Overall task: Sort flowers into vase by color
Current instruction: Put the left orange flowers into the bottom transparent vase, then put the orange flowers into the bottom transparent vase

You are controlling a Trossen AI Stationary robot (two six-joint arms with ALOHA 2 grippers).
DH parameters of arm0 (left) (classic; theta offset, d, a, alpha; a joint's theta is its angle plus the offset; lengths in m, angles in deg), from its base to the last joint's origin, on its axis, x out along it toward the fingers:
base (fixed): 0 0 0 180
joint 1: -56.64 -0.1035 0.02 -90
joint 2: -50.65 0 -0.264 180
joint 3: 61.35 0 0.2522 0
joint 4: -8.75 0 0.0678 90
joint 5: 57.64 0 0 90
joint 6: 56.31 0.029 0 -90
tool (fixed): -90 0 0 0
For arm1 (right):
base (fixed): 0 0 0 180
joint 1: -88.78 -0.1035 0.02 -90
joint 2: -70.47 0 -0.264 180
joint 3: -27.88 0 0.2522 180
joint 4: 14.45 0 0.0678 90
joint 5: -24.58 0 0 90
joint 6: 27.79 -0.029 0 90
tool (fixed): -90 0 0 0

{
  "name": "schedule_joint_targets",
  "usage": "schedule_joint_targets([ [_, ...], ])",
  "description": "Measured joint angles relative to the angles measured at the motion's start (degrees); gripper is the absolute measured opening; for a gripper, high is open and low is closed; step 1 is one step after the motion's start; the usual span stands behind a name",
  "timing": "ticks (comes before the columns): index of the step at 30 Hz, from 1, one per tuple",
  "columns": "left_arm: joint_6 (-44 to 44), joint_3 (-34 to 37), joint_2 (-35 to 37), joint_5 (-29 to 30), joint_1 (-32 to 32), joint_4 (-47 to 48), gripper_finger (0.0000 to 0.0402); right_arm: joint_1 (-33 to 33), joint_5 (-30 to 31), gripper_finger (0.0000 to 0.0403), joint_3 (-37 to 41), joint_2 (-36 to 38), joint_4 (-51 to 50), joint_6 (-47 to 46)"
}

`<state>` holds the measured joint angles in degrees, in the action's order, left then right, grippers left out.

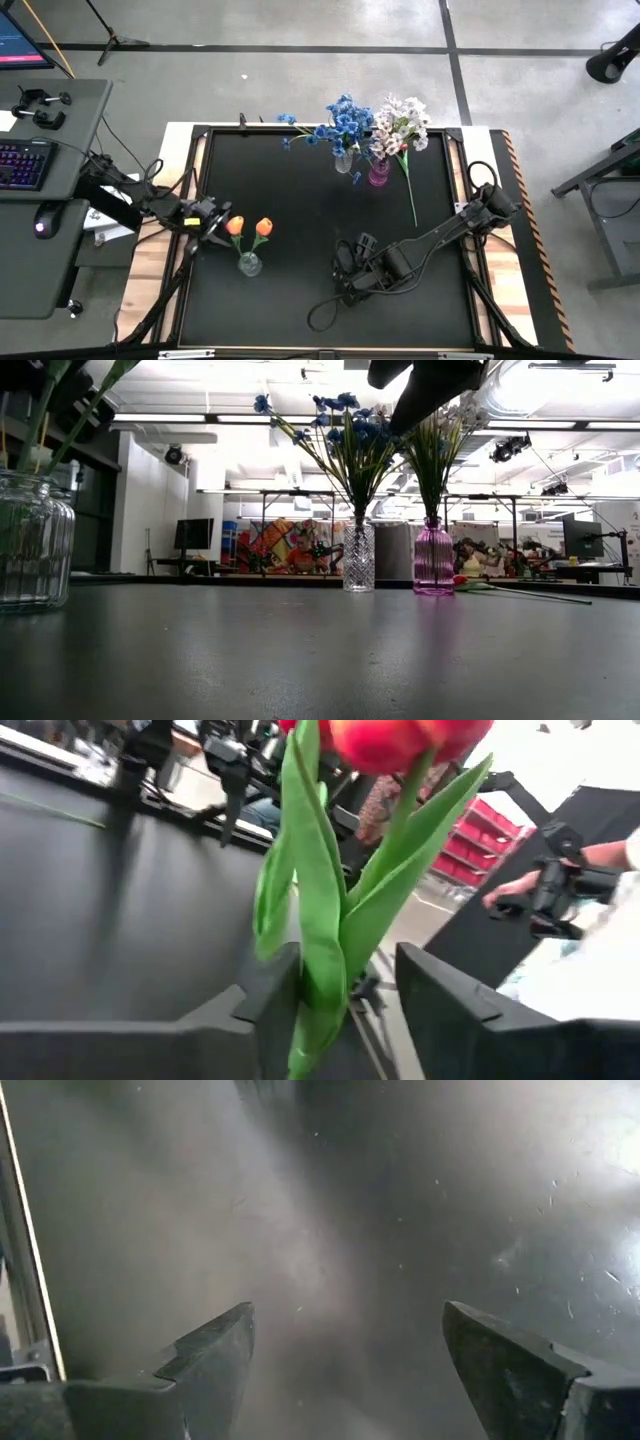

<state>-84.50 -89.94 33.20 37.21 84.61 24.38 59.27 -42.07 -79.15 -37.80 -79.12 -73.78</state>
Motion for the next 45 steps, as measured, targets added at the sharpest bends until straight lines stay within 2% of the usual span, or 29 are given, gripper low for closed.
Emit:
schedule_joint_targets([
  [5, -3.7, 0.0, 0.2, -3.6, 0.0, -3.7, 0.0188, 0.0, -0.6, 0.0309, -3.2, 0.0, -4.7, 1.4],
  [10, -2.7, 0.0, 0.4, -3.7, 0.0, -9.5, 0.0202, 0.4, 0.5, 0.0309, -5.4, 0.0, -7.1, 2.5],
  [16, 1.3, -0.3, 0.4, -0.7, -0.1, -18.7, 0.0205, 0.8, 0.6, 0.0309, -5.7, 0.0, -6.9, 2.5],
  [21, 6.7, -4.6, 0.4, 2.1, -0.1, -18.5, 0.0205, 0.8, 0.6, 0.0309, -5.7, 0.0, -6.9, 2.5],
  [25, 13.3, -9.2, -0.1, 10.7, -0.2, -17.4, 0.0205, 1.4, 0.7, 0.0309, -5.7, 0.0, -7.6, 2.2],
  [28, 15.7, -12.8, -1.7, 18.1, -1.3, -14.4, 0.0205, 2.6, 2.7, 0.0309, -5.7, 0.0, -13.7, -4.2],
  [30, 15.0, -14.9, -3.4, 20.4, -2.6, -11.0, 0.0205, 3.8, 4.1, 0.0309, -5.7, 0.0, -19.5, -10.5],
  [34, 7.7, -16.6, -8.1, 20.2, -5.7, -7.6, 0.0205, 6.7, 4.6, 0.0309, -5.6, 0.0, -30.3, -22.5],
  [37, 4.4, -16.7, -11.5, 18.1, -8.0, -7.5, 0.0205, 9.5, 4.3, 0.0309, -4.7, 0.0, -35.1, -26.0],
  [41, 4.2, -16.6, -14.1, 17.5, -10.2, -9.3, 0.0205, 13.5, 1.5, 0.0309, -1.1, 1.3, -34.6, -24.6],
  [45, 4.3, -16.7, -13.2, 16.3, -11.2, -12.2, 0.0205, 16.3, -4.1, 0.0302, 9.5, 8.4, -26.8, -23.4],
])
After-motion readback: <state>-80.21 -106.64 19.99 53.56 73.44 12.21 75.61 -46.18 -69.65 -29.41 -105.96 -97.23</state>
